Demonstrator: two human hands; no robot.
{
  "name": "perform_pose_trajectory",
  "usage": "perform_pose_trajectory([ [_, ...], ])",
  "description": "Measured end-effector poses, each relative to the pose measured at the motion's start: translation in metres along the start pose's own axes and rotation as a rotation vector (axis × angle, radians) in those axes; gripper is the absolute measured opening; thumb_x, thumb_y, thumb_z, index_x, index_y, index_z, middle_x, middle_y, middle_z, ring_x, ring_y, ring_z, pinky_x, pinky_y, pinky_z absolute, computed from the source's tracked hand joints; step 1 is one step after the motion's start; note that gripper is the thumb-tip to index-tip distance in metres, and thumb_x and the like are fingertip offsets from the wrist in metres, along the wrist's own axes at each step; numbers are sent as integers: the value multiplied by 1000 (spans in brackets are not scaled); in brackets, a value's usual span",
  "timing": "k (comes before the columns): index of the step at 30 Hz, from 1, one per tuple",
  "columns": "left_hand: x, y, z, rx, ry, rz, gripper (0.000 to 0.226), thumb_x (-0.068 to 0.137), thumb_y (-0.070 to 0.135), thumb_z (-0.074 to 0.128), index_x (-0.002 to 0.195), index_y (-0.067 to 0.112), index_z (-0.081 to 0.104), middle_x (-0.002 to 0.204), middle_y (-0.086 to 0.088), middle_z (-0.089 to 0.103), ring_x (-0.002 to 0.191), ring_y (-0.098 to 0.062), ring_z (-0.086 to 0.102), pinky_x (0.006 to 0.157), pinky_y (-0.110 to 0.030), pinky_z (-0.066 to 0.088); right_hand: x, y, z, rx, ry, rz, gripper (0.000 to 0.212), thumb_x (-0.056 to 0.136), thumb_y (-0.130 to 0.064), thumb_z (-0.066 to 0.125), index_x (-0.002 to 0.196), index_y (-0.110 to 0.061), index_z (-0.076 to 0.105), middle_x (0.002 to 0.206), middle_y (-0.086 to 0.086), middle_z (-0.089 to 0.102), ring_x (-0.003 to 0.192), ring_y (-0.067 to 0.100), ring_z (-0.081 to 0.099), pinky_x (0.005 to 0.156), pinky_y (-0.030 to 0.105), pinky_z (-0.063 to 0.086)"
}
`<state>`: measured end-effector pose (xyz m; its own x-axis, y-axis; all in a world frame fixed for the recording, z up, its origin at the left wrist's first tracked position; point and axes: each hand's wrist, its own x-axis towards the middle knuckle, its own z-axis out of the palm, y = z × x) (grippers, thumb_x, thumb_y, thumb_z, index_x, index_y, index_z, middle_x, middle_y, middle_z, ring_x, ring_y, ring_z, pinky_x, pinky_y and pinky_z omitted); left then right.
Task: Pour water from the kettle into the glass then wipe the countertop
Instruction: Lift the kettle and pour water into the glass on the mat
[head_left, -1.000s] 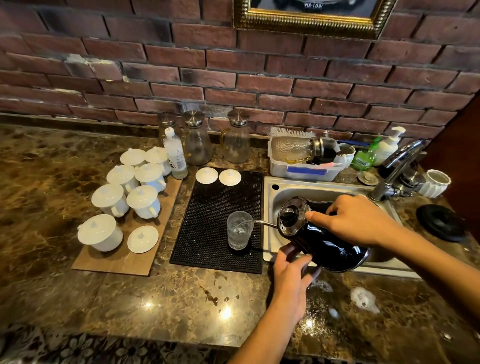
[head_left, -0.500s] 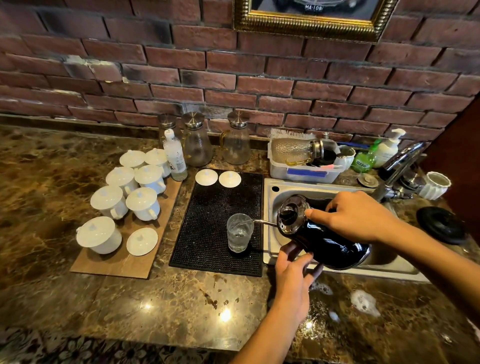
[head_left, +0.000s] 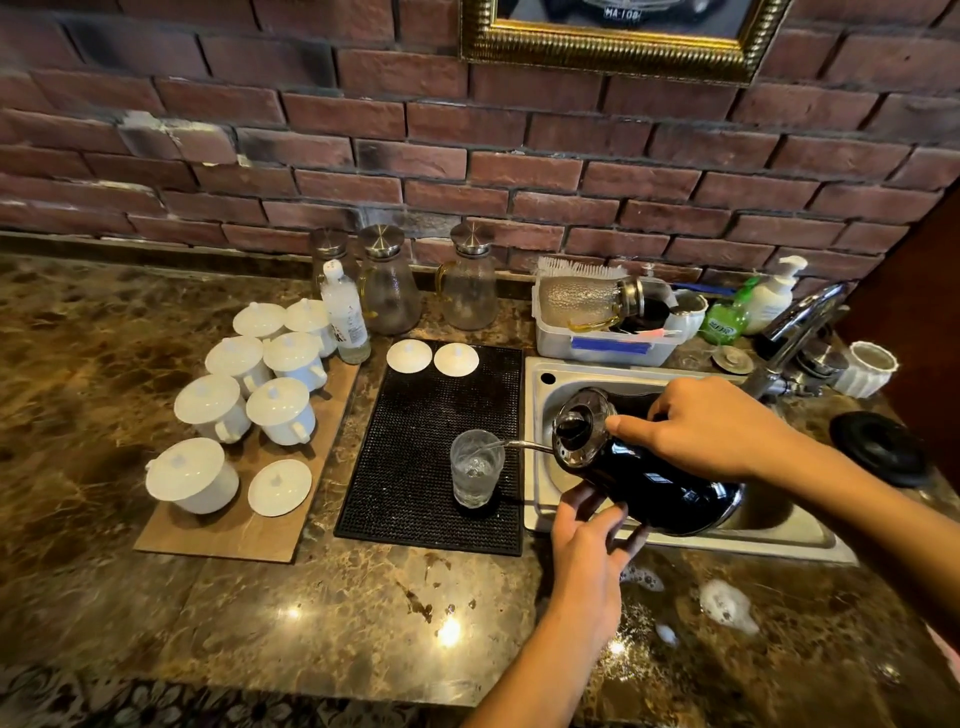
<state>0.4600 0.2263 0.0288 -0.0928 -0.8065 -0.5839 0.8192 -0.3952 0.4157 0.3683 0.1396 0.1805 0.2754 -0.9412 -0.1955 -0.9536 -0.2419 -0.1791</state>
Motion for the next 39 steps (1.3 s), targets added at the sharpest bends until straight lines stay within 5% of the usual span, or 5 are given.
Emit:
perform_pose_trajectory([
  [39, -6, 3, -6, 36, -21, 13, 33, 95, -7, 56, 123, 11, 59, 136, -16, 58, 120, -30, 65, 95, -50, 60, 4, -9, 3, -38, -10, -2, 69, 91, -66, 56, 48, -12, 47, 43, 2, 40, 46, 19, 43, 52, 34, 31],
])
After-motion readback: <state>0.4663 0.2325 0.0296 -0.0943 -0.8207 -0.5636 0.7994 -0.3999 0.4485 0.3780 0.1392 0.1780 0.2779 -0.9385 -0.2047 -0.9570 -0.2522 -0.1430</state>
